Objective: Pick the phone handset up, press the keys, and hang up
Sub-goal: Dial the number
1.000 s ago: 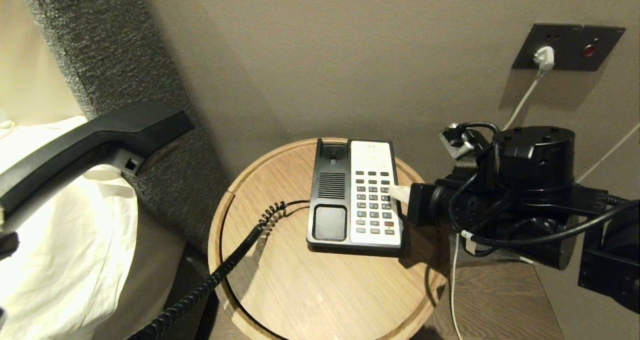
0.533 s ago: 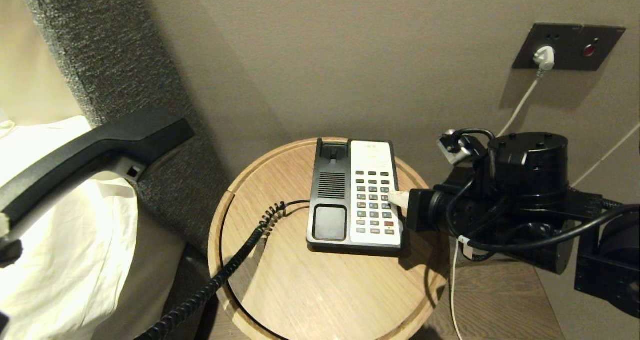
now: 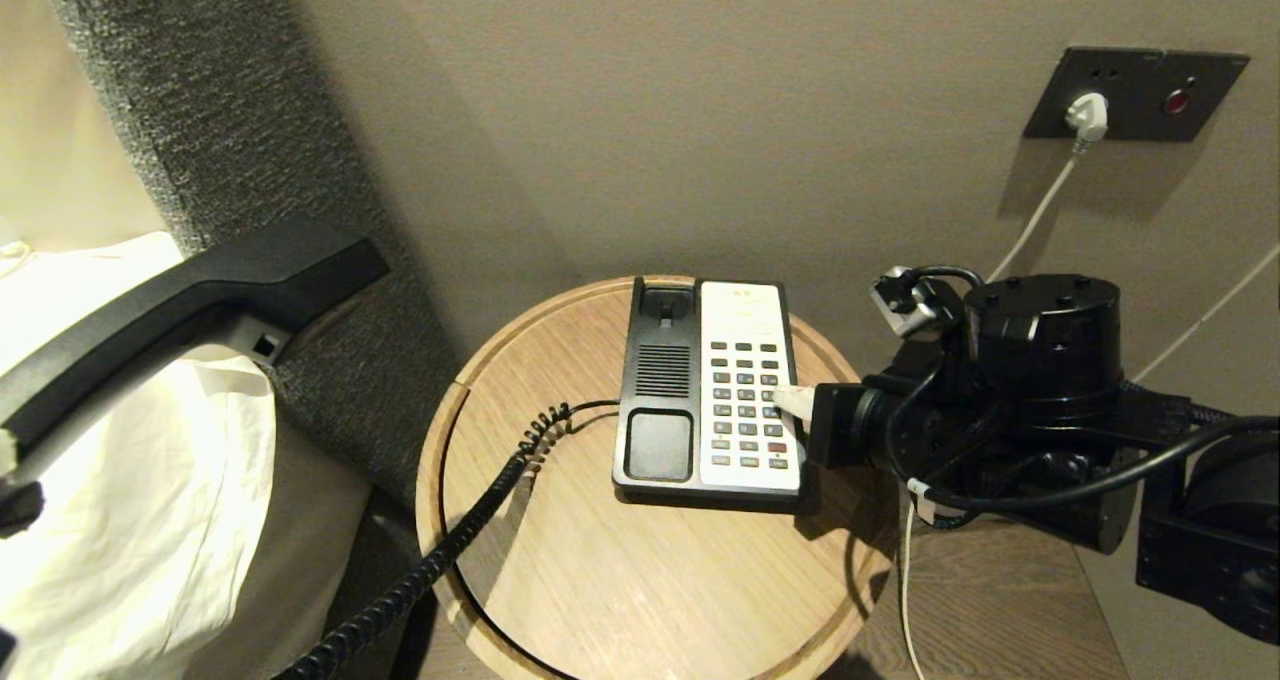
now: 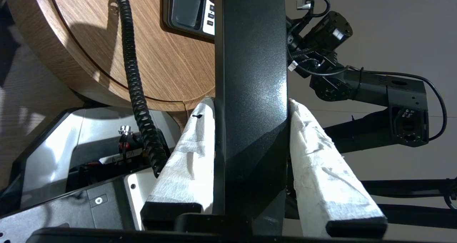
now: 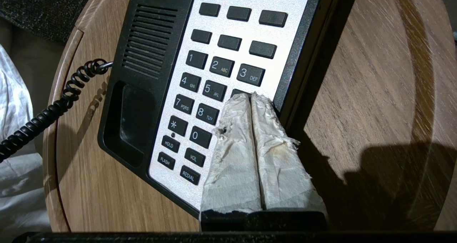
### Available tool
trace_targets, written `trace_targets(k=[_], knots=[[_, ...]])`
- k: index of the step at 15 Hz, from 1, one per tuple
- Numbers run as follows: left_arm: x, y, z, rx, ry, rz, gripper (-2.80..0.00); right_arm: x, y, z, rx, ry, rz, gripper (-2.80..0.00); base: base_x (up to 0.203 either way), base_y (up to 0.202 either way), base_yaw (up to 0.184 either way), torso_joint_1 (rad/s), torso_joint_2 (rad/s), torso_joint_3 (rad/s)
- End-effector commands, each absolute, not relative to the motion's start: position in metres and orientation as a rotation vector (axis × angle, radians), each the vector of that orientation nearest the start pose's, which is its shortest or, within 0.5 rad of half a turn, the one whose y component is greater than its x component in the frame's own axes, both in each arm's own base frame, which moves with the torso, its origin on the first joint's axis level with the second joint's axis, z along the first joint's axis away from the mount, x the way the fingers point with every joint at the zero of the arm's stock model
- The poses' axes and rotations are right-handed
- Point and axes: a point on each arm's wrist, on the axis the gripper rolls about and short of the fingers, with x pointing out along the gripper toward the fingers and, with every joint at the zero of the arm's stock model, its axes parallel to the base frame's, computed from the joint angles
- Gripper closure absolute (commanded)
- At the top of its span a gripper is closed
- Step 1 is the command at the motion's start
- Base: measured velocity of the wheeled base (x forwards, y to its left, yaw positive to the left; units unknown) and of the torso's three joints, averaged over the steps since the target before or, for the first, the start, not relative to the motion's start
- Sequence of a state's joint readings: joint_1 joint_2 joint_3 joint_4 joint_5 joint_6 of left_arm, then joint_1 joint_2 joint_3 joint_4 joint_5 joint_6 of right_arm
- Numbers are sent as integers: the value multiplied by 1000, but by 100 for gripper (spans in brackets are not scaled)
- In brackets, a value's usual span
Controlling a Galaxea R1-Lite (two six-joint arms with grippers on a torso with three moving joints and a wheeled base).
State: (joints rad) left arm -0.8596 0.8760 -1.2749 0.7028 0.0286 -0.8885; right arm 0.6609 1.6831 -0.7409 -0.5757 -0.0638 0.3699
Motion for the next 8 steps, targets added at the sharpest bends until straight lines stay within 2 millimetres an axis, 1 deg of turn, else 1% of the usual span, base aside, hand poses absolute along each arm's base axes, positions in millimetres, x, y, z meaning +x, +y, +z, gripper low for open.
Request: trace_targets(k=[1, 6, 8], knots=[[25, -28, 337, -700, 628, -632, 0, 234, 180, 161, 221, 463, 513, 0, 0, 0, 0, 0, 0, 0], [24, -27, 337, -701, 627, -635, 0, 234, 180, 159, 218, 468, 513, 0, 0, 0, 0, 0, 0, 0], [23, -26, 337, -702, 624, -638, 0, 233, 179, 164, 232, 453, 518, 0, 0, 0, 0, 0, 0, 0]])
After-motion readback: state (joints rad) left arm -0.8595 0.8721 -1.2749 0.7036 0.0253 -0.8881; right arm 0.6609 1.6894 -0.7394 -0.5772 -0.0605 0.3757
